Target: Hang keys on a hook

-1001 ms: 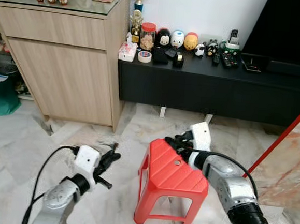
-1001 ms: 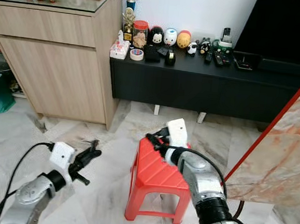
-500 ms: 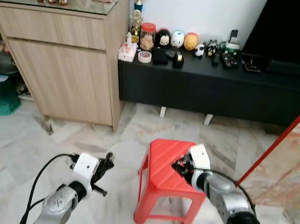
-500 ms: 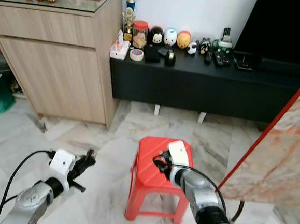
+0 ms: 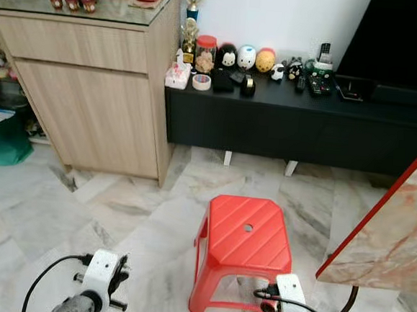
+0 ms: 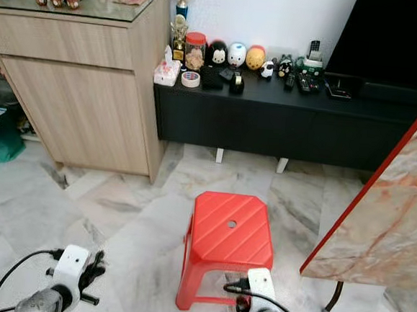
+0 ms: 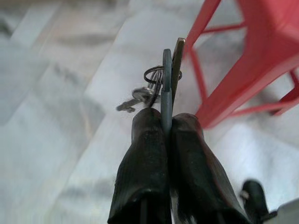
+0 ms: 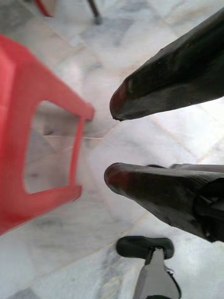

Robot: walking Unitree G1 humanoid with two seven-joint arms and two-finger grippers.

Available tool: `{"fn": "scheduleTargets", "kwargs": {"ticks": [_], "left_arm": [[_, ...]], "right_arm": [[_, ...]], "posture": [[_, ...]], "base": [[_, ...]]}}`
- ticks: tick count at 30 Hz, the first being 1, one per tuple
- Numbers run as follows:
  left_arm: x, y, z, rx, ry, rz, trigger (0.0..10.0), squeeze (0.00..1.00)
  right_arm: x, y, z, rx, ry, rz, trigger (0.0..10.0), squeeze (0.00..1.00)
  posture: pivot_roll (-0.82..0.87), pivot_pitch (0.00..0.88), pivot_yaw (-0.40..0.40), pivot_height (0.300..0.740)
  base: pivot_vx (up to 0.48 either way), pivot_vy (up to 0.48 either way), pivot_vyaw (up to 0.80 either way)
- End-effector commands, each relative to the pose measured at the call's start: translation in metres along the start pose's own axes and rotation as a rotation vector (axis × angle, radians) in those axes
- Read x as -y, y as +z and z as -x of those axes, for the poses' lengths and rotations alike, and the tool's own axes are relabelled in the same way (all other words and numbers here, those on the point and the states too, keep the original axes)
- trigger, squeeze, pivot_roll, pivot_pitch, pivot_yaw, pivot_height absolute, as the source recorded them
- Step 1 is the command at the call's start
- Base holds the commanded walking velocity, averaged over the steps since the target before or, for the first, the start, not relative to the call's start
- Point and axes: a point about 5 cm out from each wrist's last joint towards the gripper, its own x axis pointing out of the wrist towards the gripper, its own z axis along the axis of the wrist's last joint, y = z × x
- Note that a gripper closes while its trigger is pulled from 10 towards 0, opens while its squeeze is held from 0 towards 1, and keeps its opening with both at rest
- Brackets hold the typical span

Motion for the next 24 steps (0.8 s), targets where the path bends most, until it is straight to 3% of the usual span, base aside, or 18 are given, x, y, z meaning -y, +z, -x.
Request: {"fn": "scheduleTargets", "kwargs": {"ticks": [1,6,16,24], "left_arm": [[-0.001,-0.012,0.000,-0.079,0.028,0.001,10.0,0.00],[0.000,-0.031,0.003,-0.167,0.073,0.038,10.0,0.00],[0.011,-0.064,0.014,-0.304,0.123,0.115,10.0,0.00],[0.012,-0.071,0.017,-0.318,0.137,0.133,10.0,0.00]], "right_arm": [[0.001,-0.014,0.001,-0.028,-0.025,-0.024,10.0,0.00],[0.000,-0.033,0.002,-0.071,-0.054,-0.082,10.0,0.00],[0.000,-0.050,0.005,-0.095,-0.095,-0.220,10.0,0.00],[0.001,-0.050,0.005,-0.102,-0.102,-0.222,10.0,0.00]], "posture": [[0.05,0.000,-0.031,0.740],[0.04,0.000,-0.022,0.740],[0.01,0.000,-0.003,0.740],[0.01,0.000,-0.008,0.740]], "base": [[0.000,0.000,0.00],[0.000,0.000,0.00],[0.000,0.000,0.00],[0.000,0.000,0.00]]}}
